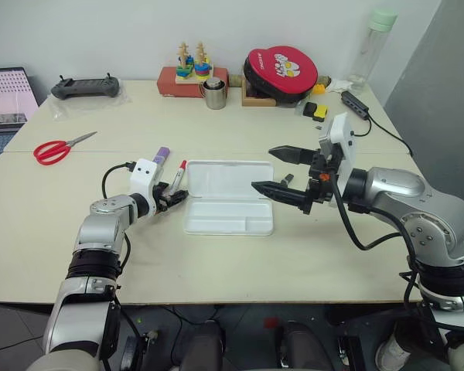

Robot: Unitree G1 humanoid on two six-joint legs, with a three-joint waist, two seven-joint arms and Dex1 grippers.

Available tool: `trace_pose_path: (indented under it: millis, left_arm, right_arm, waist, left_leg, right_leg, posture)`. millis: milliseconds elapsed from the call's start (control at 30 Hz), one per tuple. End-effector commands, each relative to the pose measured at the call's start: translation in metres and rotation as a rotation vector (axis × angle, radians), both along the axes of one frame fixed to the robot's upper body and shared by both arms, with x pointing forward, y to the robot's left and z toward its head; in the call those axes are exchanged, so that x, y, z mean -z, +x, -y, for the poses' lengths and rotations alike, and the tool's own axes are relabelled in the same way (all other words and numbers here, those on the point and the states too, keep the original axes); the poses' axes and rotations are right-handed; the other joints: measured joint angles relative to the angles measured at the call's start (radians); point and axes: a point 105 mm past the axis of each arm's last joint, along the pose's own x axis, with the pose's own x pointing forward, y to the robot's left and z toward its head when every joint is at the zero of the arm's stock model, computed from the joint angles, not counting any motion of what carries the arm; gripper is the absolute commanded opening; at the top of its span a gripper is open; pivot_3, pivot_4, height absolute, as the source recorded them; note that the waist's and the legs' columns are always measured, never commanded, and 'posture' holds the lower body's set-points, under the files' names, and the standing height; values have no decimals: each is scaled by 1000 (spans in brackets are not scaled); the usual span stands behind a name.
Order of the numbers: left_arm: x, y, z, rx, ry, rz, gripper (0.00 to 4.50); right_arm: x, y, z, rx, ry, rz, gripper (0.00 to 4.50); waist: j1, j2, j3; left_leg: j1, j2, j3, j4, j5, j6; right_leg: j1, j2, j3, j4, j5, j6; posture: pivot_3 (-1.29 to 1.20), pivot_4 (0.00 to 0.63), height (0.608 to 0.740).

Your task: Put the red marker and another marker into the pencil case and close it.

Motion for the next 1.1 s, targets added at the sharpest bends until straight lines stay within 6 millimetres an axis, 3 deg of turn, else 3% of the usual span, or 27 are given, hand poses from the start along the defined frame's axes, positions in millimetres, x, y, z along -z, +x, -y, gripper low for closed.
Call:
trace_pose_path:
  millis: [33,367,433,467,567,667,733,767,833,933,1000,1100]
  left_arm:
    - [-7,2,4,7,-5,31,2415]
    - [-11,2,-17,-89,-8,59,458]
    - [-20,5,-17,-93,-8,110,457]
    - [-29,7,-18,-107,-13,152,457]
    - [-90,12,-12,-84,-100,397,457]
    - [-126,4,5,42,-123,521,457]
    - [-164,-19,45,311,-93,633,457]
    - [-169,-30,62,426,-60,649,457]
    - [-156,-41,86,599,80,609,457]
    - [-126,-49,102,775,240,503,457]
    - [-120,-53,104,835,250,475,457]
    - [-91,-48,95,908,395,380,457]
  right_arm:
    - [-12,-6,0,-5,15,59,4500]
    - [-11,-5,1,-10,21,53,4500]
    - [-12,-5,2,-12,22,54,4500]
    - [-12,-5,2,-13,24,55,4500]
    - [-19,-7,5,-22,46,61,4500]
    - [-23,-9,9,-23,58,66,4500]
    - [-25,-7,20,8,57,68,4500]
    - [-25,-6,24,22,56,69,4500]
    - [-25,-4,30,44,49,69,4500]
    - [-24,-3,37,72,36,70,4500]
    - [-23,-3,38,81,32,71,4500]
    - [-21,-5,38,94,33,71,4500]
  waist:
    - [0,0,0]
    - [-1,0,0]
    - [-1,0,0]
    - [-1,0,0]
    - [0,0,0]
    - [2,-1,0]
    - [2,-1,0]
    - [2,-1,1]
    - [3,-1,1]
    - [0,1,0]
    - [-7,1,0]
    - [-12,1,0]
  left_leg:
    - [0,0,0,0,0,0]
    - [0,0,0,0,0,0]
    - [0,0,0,0,0,0]
    - [0,0,0,0,0,0]
    - [0,0,0,0,0,0]
    - [-1,0,0,0,0,0]
    - [-1,0,0,0,0,0]
    - [-2,0,0,0,0,0]
    - [-4,-1,0,0,0,0]
    - [-2,-1,4,0,0,0]
    - [1,0,5,-2,0,0]
    - [0,2,6,-2,0,0]
  right_leg:
    - [0,0,0,0,0,0]
    - [0,0,0,0,0,0]
    - [0,0,0,0,0,0]
    - [0,0,0,0,0,0]
    - [0,0,0,0,0,0]
    - [0,0,0,-1,0,-1]
    - [0,0,0,-1,2,-4]
    - [0,0,0,-1,2,-4]
    - [-1,-1,0,-3,3,-5]
    - [0,-1,2,-3,3,-5]
    - [0,-1,3,-3,2,-4]
    - [-2,1,4,-1,1,-3]
  posture:
    - [0,150,740]
    - [0,150,740]
    - [0,150,740]
    - [0,150,740]
    - [0,150,740]
    - [0,150,740]
    - [0,150,740]
    - [0,150,740]
    - [0,150,740]
    - [0,150,740]
    - [0,150,740]
    - [0,150,740]
